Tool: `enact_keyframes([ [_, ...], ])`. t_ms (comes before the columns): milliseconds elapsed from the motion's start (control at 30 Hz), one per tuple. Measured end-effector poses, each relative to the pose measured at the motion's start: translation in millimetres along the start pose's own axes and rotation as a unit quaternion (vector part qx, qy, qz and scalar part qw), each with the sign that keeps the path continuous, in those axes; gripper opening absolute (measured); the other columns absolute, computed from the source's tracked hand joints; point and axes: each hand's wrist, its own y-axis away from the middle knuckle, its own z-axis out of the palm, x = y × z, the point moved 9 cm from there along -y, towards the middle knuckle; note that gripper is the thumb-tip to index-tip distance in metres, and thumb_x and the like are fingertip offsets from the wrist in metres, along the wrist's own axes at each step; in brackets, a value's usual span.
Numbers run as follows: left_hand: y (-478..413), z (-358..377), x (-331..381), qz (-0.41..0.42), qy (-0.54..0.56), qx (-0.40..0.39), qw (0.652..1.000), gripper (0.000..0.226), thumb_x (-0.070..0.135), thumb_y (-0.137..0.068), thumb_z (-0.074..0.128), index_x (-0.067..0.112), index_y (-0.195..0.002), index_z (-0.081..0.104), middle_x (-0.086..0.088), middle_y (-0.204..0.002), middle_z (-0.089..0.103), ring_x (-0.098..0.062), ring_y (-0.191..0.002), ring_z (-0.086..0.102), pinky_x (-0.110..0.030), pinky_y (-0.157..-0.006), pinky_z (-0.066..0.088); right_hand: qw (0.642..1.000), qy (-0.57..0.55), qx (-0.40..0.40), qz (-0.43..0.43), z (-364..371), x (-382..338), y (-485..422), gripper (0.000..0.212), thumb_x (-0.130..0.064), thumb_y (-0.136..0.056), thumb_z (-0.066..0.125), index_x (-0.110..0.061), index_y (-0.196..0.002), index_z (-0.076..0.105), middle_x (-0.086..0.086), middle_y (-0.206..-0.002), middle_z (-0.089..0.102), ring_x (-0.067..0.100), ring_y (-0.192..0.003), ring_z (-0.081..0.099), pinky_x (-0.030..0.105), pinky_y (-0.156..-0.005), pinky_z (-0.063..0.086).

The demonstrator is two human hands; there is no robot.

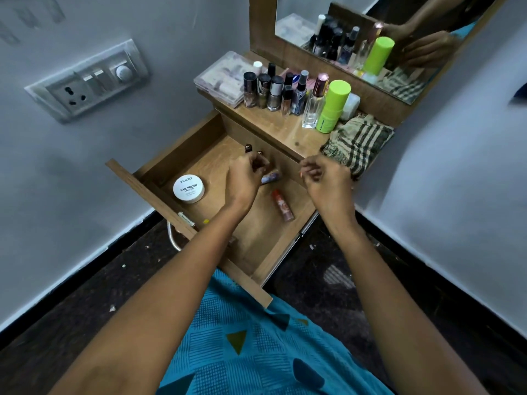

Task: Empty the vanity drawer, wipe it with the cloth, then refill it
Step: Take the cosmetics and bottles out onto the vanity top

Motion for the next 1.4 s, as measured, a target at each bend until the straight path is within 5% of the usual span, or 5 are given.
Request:
enact_keyframes([
  [100,2.8,6.3,-24.7,-0.036,-0.083,-0.018,0.996,0.024,-0.003,-0.081,0.052,0.009,-0.095,0.067,-0.011,-0.103,0.069,-0.026,-0.098,0.062,-0.036,-0.082,0.05,0.996,0.011,-0.071,0.048,32.3,13.7,9.8,0.018,0.001,-0.082,0.061,-0.004,-0.098,0.065,0.008,-0.093,0.066,0.01,-0.076,0.058,0.021,-0.078,0.052],
  [200,2.8,13.5,-40.0,-0.056,-0.127,-0.033,0.99,0.031,-0.002,-0.085,0.048,0.011,-0.107,0.065,-0.013,-0.116,0.063,-0.028,-0.108,0.058,-0.036,-0.085,0.048,0.985,0.08,-0.136,0.074,59.0,27.9,17.1,0.018,-0.005,-0.085,0.06,-0.003,-0.102,0.063,0.014,-0.098,0.068,0.023,-0.086,0.066,0.034,-0.081,0.055],
  [767,-9.8,34.4,-56.7,-0.067,-0.181,-0.049,0.98,0.019,0.009,-0.089,0.051,0.006,-0.105,0.06,-0.017,-0.111,0.061,-0.031,-0.101,0.058,-0.027,-0.067,0.034,0.882,0.422,-0.207,0.023,99.7,33.8,4.8,0.033,-0.008,-0.096,0.038,-0.004,-0.128,0.041,0.012,-0.127,0.052,0.026,-0.116,0.055,0.033,-0.087,0.047],
  [1133,-7.3,48.5,-50.7,-0.059,-0.25,-0.103,0.961,0.029,0.005,-0.091,0.045,-0.001,-0.118,0.055,-0.022,-0.114,0.059,-0.035,-0.106,0.056,-0.037,-0.082,0.047,0.879,0.426,-0.212,0.019,104.4,33.4,4.1,0.03,-0.011,-0.097,0.035,-0.007,-0.126,0.042,0.012,-0.129,0.049,0.026,-0.117,0.053,0.033,-0.089,0.044],
  [1400,-1.5,29.4,-54.4,-0.091,-0.2,-0.114,0.969,0.027,0.017,-0.086,0.057,0.003,-0.109,0.061,-0.02,-0.108,0.062,-0.035,-0.102,0.058,-0.032,-0.069,0.037,0.958,0.21,-0.167,0.097,86.0,34.7,1.0,0.022,-0.018,-0.088,0.058,-0.008,-0.107,0.056,0.014,-0.106,0.066,0.03,-0.098,0.064,0.035,-0.081,0.049],
])
